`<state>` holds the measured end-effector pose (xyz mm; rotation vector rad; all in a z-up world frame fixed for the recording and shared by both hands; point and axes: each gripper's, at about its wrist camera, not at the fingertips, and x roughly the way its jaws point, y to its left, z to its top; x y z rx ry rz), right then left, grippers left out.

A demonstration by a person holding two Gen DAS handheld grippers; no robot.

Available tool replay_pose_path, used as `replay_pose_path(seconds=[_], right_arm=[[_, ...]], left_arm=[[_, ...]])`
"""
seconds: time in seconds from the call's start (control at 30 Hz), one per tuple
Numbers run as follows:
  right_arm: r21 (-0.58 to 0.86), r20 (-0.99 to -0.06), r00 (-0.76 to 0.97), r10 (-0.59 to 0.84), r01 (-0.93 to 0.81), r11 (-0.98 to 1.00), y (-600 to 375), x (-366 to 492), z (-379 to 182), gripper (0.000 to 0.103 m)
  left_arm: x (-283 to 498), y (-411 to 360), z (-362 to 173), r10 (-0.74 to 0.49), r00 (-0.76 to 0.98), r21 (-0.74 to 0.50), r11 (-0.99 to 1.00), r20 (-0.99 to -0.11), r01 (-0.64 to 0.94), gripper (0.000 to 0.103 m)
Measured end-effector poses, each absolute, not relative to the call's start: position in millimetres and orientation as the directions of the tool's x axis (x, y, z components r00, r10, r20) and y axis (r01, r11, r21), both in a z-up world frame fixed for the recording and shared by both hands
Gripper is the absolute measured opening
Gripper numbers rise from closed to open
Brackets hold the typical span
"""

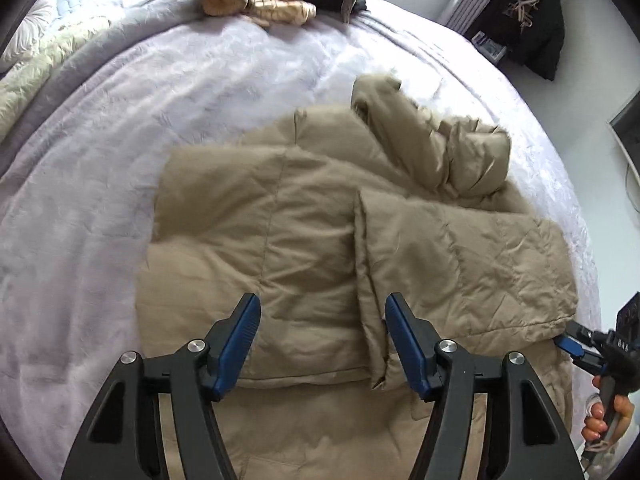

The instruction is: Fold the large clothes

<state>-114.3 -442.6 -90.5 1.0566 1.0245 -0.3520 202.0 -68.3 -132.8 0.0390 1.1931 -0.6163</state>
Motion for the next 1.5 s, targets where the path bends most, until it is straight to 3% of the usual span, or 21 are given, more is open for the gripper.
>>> replay_pose_path(seconds=[0.1, 0.27, 0.47, 0.6, 0.63, 0.67, 0.7, 0.8, 0.87, 0.97, 1.07, 1.27, 1.5], right_arm=[[0.554, -0.815, 0.542, 0.203, 0.626, 0.549, -438, -122, -69, 0.06], [0.462, -0.812, 0.583, 0.01, 0.632, 0.623, -464, -132, -26, 0.061], [0.646, -0.739, 0.669, 0.078, 0.671, 0.363, -537, -126, -67, 0.061], [0.766, -0.643, 0.747, 0.169, 0.628, 0.137, -567, -117, -116, 0.061], [0.789, -0.61, 0.766, 0.201, 0.611, 0.069, -571, -113, -130, 0.057], [0.805, -0.581, 0.779, 0.234, 0.593, 0.024, -572, -107, -138, 0.03], [0.818, -0.561, 0.782, 0.27, 0.574, 0.039, -571, -96, -140, 0.021], [0.725, -0.679, 0.698, 0.227, 0.59, 0.356, -560, -67, -106, 0.015], [0.575, -0.785, 0.6, 0.154, 0.614, 0.541, -551, -51, -95, 0.014], [0.386, -0.886, 0.461, 0.058, 0.662, 0.643, -549, -42, -108, 0.015], [0.391, -0.885, 0.463, 0.041, 0.692, 0.607, -551, -50, -108, 0.016], [0.321, -0.87, 0.488, -0.076, 0.675, 0.664, -525, -84, -56, 0.016], [0.308, -0.873, 0.487, -0.009, 0.567, 0.764, -478, -105, -45, 0.016]], left_arm=[[201, -75, -117, -0.469, 0.23, -0.308, 0.807, -0.853, 0.503, 0.066], [196, -127, -114, -0.52, 0.201, -0.341, 0.759, -0.83, 0.555, 0.066], [200, -155, -150, -0.489, 0.149, -0.348, 0.773, -0.86, 0.53, 0.066], [199, -152, -167, -0.475, 0.134, -0.351, 0.785, -0.87, 0.511, 0.066], [199, -153, -169, -0.467, 0.139, -0.341, 0.789, -0.873, 0.51, 0.066], [199, -154, -170, -0.455, 0.145, -0.327, 0.795, -0.879, 0.511, 0.066], [198, -156, -171, -0.449, 0.146, -0.321, 0.796, -0.881, 0.513, 0.066], [197, -159, -174, -0.439, 0.153, -0.308, 0.8, -0.886, 0.514, 0.066], [196, -160, -177, -0.45, 0.145, -0.321, 0.794, -0.881, 0.517, 0.066], [192, -166, -177, -0.437, 0.149, -0.3, 0.791, -0.887, 0.534, 0.066], [192, -167, -172, -0.419, 0.151, -0.282, 0.795, -0.895, 0.537, 0.066], [189, -139, -132, -0.422, 0.246, -0.24, 0.809, -0.873, 0.536, 0.066], [193, -128, -176, -0.318, 0.234, -0.162, 0.843, -0.919, 0.512, 0.066]])
